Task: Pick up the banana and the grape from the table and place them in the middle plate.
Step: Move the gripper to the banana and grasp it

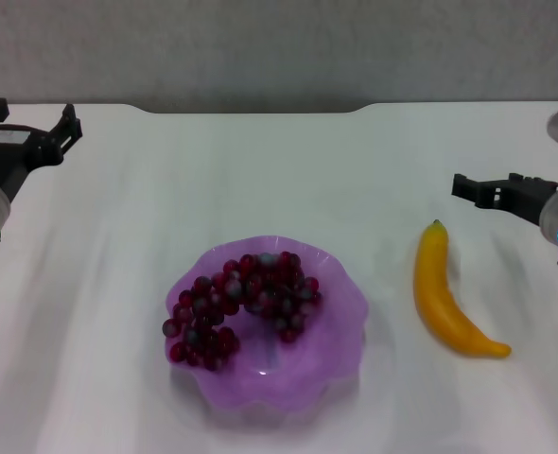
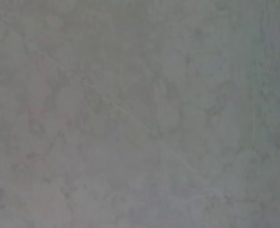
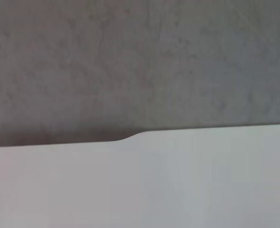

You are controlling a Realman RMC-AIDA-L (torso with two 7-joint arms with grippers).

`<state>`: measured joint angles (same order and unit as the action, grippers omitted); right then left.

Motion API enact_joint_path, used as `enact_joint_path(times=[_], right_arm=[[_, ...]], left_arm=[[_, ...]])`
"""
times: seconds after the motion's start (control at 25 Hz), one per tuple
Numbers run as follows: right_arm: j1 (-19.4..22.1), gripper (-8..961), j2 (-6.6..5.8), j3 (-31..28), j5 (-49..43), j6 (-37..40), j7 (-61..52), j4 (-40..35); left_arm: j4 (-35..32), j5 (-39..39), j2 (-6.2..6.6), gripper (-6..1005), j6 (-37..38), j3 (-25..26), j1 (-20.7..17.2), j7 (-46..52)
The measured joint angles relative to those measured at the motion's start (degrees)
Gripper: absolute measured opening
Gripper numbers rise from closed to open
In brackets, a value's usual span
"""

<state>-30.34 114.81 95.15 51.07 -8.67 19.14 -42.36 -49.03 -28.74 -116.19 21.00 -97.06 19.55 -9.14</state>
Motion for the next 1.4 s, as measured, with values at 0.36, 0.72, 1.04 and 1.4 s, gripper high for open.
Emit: enact_joint_path(times=[0.36, 0.72, 1.04, 1.4], right_arm=[[0.02, 881, 0.45, 0.88, 4.17, -2.37, -0.07, -0.80], [-1.68, 881, -0.02, -0.30, 3.85, -13.99, 4.45, -0.19], [-1.36, 881, 0.13, 0.49, 3.85, -19.37, 6.78, 0.22], [-1.14, 882, 0.36, 1.32, 3.86, -19.50, 7.45, 0.55]], left_arm=[[0.02, 0.00, 0.00, 891, -0.15, -1.16, 0.51, 0.00], [-0.37, 0.00, 0.00, 891, -1.39, -1.40, 0.63, 0.00], [-0.29, 0.00, 0.00, 892, -1.43, -1.92, 0.67, 0.00], [-0.40, 0.00, 0.09, 891, -1.67, -1.99, 0.67, -0.71]])
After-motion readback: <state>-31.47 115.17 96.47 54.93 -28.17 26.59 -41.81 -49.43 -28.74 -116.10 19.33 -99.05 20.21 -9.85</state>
